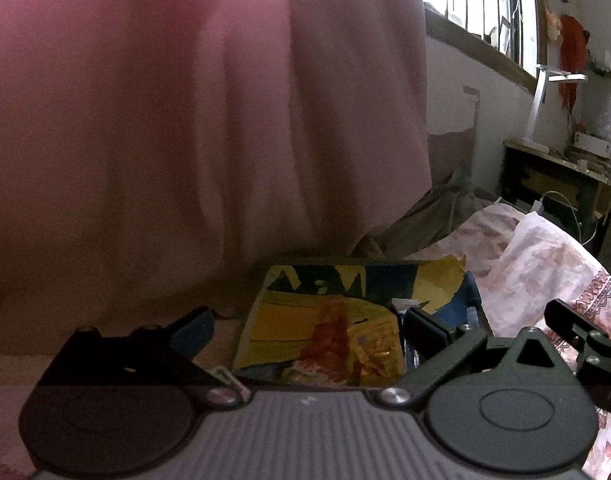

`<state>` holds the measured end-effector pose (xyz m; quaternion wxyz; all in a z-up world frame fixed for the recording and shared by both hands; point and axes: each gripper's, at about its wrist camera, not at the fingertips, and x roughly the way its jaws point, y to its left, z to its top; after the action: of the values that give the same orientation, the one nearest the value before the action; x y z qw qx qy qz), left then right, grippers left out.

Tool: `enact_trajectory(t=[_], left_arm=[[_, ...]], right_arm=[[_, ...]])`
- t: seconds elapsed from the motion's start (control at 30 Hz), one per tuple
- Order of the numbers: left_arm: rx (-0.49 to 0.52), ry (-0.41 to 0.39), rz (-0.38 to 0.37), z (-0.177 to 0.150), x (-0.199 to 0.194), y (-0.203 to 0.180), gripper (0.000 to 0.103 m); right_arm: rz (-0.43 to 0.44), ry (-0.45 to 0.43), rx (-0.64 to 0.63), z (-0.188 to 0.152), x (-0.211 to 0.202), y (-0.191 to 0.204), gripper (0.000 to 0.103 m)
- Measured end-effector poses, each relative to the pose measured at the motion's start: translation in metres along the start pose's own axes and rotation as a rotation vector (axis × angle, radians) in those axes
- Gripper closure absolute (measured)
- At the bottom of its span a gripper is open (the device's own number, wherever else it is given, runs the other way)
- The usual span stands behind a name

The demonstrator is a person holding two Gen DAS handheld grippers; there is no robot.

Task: Organize snacks
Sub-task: 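Withdraw both grippers from the tray toward the remaining snacks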

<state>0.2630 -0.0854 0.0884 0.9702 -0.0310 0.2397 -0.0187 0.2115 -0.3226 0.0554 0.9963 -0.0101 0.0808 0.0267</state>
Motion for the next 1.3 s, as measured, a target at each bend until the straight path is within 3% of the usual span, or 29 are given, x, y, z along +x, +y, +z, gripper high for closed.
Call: enact_trajectory(t=[0.27, 0.73, 1.3], left_arm=[[-0.008, 0.015, -0.001, -0.019, -0.029, 0.021, 0.000], [-0.020, 0.048, 0.009, -0.060, -0.059, 0.055, 0.000], [0.012, 0.117, 0.053, -0.117, -0.051, 0.094, 0.000]], right_arm=[[0.025, -0.007, 0.026, 0.001, -0.033, 0.017, 0.001], [0.063, 0.065, 0.010, -0.023, -0.071, 0.058, 0.001], [0.107, 0.235, -0.061, -0.069, -0.070, 0.101, 0.001]])
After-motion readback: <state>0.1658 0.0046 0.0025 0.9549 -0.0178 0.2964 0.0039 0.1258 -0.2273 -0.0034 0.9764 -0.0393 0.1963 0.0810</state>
